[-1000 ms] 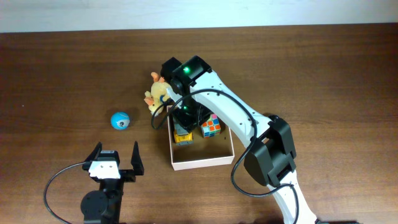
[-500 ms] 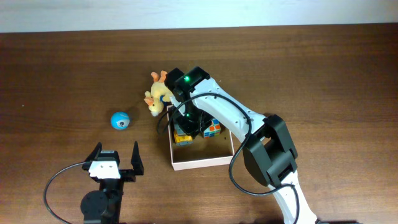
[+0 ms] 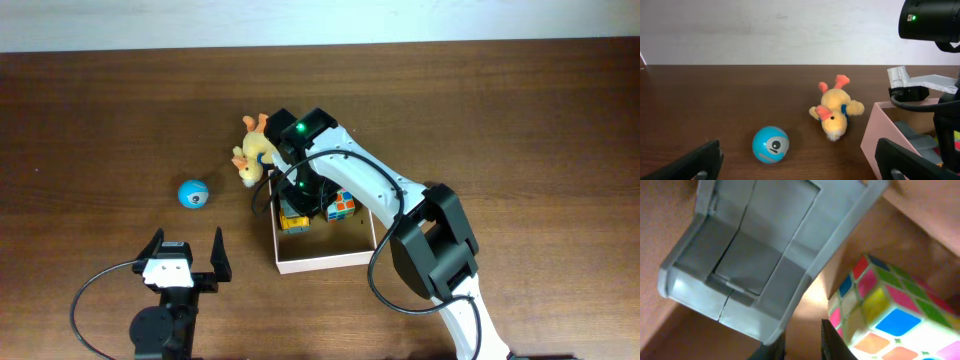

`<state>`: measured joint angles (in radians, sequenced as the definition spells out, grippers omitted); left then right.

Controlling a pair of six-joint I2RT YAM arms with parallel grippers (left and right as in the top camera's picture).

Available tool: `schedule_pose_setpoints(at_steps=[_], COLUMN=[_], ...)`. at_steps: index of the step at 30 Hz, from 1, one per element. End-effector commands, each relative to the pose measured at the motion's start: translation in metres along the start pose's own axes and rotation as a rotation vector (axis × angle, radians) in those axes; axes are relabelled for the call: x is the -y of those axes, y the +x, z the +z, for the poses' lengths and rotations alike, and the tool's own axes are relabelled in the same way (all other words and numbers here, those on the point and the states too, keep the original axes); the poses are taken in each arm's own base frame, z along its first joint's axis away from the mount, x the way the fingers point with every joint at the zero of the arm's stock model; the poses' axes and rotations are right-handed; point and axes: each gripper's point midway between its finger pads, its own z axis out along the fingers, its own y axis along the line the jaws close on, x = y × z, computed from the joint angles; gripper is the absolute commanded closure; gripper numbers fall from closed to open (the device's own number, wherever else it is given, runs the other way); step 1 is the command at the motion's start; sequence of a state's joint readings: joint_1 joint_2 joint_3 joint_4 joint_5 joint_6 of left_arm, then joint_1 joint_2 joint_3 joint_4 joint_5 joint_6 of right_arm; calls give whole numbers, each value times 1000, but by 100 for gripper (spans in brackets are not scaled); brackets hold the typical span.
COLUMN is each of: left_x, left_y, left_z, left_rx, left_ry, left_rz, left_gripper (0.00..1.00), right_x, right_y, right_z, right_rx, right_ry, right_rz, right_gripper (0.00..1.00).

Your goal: Pack container

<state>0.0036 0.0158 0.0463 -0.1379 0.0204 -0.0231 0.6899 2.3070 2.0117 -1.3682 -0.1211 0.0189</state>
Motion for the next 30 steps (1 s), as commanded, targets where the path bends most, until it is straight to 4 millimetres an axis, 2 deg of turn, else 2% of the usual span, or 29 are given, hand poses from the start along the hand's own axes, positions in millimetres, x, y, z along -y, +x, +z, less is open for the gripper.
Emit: schedule_pose_setpoints(at_steps=[1, 11, 30], left_x=[1, 1, 1], left_y=[3, 3, 3], left_z=[1, 1, 1], left_rx=[-3, -3, -3], left_ry=[7, 7, 7], left_rz=[-7, -7, -7], left_gripper=[1, 1, 1], right_x=[9, 26, 62], right_y=[3, 3, -6], right_z=[0, -2, -6], right_rx=[-4, -4, 36], right_ry=[43, 138, 135], right_rz=[-4, -8, 19], right_gripper=[81, 81, 81])
